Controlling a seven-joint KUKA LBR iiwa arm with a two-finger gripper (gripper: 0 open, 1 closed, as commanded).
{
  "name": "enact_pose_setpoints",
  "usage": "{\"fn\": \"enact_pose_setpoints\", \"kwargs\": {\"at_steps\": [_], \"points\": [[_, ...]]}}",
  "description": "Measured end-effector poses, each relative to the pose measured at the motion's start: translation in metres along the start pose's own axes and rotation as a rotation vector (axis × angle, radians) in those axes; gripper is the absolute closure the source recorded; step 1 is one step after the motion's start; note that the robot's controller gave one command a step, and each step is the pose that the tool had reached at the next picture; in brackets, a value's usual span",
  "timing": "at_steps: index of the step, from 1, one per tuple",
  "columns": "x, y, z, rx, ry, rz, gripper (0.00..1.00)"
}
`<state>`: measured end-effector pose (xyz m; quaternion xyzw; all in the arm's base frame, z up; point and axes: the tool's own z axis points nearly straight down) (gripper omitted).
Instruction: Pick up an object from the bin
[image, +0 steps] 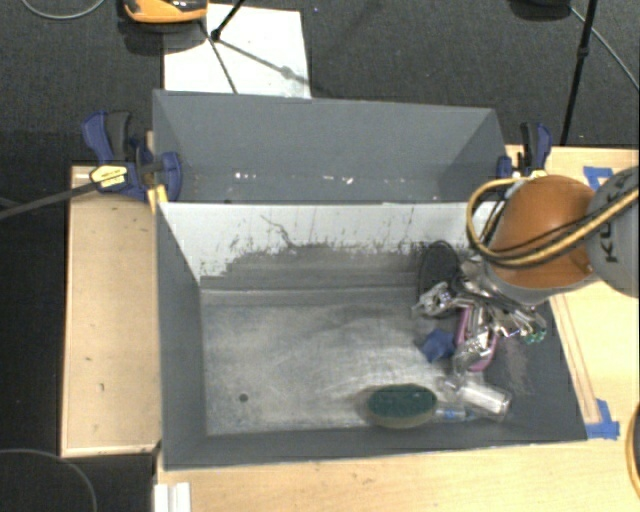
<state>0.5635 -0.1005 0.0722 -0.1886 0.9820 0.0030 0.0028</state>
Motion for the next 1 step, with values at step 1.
{"fn": "enact_pose_setpoints", "kwargs": {"at_steps": [1], "points": [[-0.0019,-0.0024,-0.0026,0.007,-0.006,0.004,1.0]]}}
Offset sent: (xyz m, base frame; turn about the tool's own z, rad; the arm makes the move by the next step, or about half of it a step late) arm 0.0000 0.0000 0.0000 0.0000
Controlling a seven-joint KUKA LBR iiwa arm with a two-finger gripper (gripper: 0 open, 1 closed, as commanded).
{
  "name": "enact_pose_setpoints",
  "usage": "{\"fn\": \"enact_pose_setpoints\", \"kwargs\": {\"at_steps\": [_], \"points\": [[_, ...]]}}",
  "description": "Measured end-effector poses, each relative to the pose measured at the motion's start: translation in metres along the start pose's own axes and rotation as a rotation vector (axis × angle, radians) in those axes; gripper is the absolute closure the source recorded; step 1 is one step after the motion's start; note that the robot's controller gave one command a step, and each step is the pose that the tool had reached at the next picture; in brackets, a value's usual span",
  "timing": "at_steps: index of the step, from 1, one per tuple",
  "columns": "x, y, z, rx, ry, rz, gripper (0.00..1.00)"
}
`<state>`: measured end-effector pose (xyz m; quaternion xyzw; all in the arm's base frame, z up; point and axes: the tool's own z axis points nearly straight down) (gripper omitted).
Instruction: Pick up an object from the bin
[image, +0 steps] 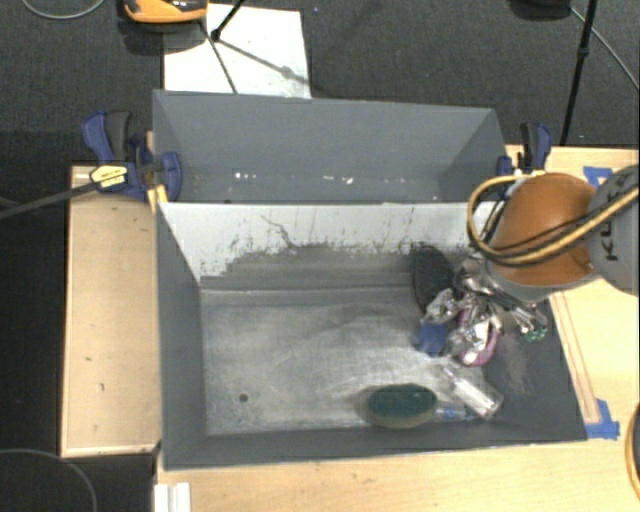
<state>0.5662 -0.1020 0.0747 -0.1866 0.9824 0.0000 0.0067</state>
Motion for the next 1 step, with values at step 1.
{"fn": "enact_pose_setpoints", "kwargs": {"at_steps": [1], "points": [[-0.0028,-0.0009,-0.0552,0.001,0.005,0.007,1.0]]}}
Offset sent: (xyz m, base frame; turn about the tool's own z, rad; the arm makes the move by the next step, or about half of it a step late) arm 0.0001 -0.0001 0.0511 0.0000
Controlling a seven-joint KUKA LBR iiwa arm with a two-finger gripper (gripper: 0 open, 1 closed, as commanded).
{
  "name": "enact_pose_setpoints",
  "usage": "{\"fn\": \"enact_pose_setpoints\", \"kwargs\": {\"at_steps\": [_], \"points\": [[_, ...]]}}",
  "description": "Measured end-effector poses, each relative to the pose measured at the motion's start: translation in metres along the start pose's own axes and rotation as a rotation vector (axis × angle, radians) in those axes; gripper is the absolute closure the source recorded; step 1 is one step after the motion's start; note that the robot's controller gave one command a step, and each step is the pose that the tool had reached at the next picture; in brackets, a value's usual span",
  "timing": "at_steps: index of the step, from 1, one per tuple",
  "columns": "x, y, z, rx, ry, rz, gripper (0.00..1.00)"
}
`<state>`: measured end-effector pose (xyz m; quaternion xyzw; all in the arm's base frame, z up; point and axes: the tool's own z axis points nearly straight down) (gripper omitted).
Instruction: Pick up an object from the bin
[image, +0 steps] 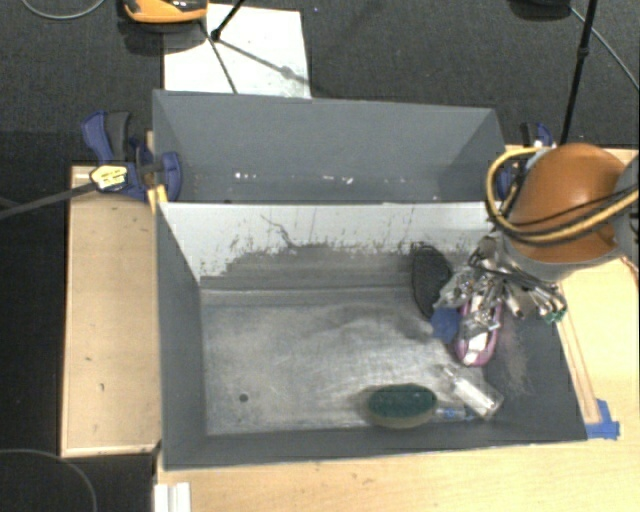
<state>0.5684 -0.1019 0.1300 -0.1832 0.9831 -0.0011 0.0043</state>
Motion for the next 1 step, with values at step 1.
{"fn": "enact_pose_setpoints", "kwargs": {"at_steps": [1], "points": [[-0.0012,-0.0005,-0.013,-0.002,0.002,0.007,1.0]]}}
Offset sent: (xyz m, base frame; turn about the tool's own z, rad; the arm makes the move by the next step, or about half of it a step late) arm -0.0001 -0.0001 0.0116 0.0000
